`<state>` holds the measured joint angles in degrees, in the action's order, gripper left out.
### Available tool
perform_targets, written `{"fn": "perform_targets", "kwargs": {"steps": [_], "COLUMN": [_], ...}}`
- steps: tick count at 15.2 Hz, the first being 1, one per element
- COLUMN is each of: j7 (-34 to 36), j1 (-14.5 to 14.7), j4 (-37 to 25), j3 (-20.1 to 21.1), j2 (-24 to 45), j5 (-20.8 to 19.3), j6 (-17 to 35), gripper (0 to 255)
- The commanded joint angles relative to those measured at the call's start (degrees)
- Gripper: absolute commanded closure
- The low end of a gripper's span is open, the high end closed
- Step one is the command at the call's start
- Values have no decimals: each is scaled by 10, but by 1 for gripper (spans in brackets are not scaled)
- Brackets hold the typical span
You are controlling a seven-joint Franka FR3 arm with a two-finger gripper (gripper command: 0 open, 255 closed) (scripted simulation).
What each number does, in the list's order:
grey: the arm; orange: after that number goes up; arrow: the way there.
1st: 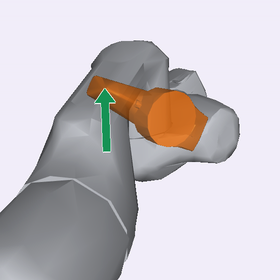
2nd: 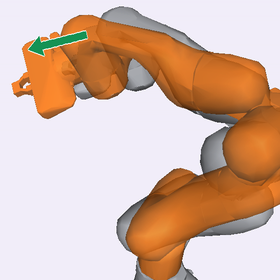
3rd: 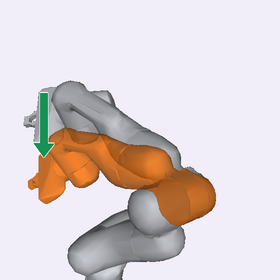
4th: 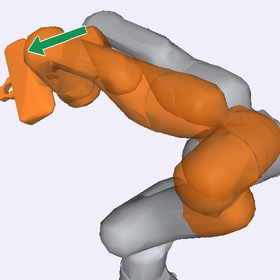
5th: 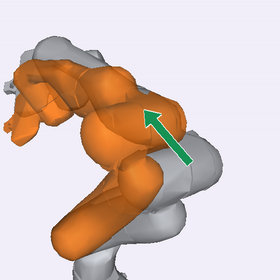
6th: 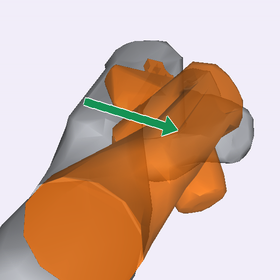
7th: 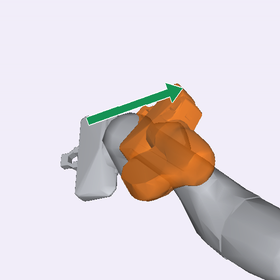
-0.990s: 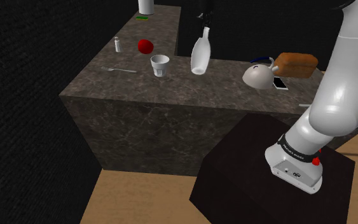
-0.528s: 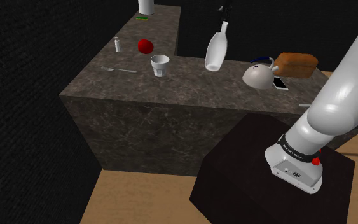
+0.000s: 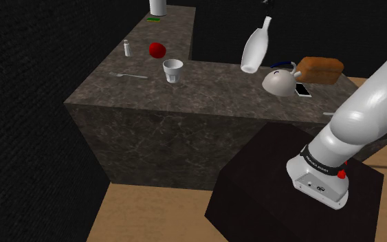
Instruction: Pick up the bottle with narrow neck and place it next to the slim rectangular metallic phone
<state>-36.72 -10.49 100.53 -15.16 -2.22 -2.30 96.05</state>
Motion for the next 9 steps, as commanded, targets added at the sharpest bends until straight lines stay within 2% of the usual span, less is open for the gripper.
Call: {"fn": "perform_targets", "kwargs": {"steps": [1,9], "j7": [-21,-103], "j1": [-10,-49], "j4": [0,-2], "j3": [-11,-55], "j2": [-16,-73], "j5": [-6,-31], "j6": [-15,-66], "gripper": [255,255]}}
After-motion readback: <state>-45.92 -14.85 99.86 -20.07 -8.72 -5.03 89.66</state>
